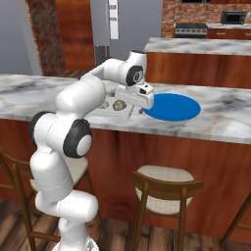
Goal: Place two dumplings into each of the tupperware containers and then place the containers in the fridge.
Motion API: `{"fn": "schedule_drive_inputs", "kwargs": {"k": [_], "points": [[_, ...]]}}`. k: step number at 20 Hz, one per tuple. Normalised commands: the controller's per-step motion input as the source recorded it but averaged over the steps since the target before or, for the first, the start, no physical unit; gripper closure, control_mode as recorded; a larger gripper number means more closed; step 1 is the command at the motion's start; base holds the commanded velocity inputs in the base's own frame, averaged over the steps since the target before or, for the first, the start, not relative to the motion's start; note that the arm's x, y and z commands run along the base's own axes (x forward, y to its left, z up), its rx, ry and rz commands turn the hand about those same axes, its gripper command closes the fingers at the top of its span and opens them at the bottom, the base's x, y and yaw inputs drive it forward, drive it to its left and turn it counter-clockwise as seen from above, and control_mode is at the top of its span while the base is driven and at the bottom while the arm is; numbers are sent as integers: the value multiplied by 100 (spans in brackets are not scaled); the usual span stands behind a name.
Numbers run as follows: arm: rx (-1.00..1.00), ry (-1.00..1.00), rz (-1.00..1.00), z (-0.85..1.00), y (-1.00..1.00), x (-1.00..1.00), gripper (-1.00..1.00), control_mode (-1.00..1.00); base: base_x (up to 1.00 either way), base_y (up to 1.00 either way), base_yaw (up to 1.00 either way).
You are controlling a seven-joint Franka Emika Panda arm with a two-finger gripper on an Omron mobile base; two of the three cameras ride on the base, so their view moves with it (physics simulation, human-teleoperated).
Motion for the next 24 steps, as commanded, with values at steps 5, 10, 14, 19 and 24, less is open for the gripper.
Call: {"fn": "schedule_drive_inputs", "kwargs": {"k": [5, 10, 14, 19, 24], "points": [[0, 2, 0, -8, 6, 4, -100, -100, 0, 0, 0], [0, 0, 0, -5, 0, 22, -100, -100, 0, 0, 0], [0, 2, 0, -28, 2, 6, -100, -100, 0, 0, 0], [0, 2, 0, -28, 0, 0, -100, -100, 0, 0, 0], [0, 0, 0, -4, 0, -3, -100, -100, 0, 0, 0]]}}
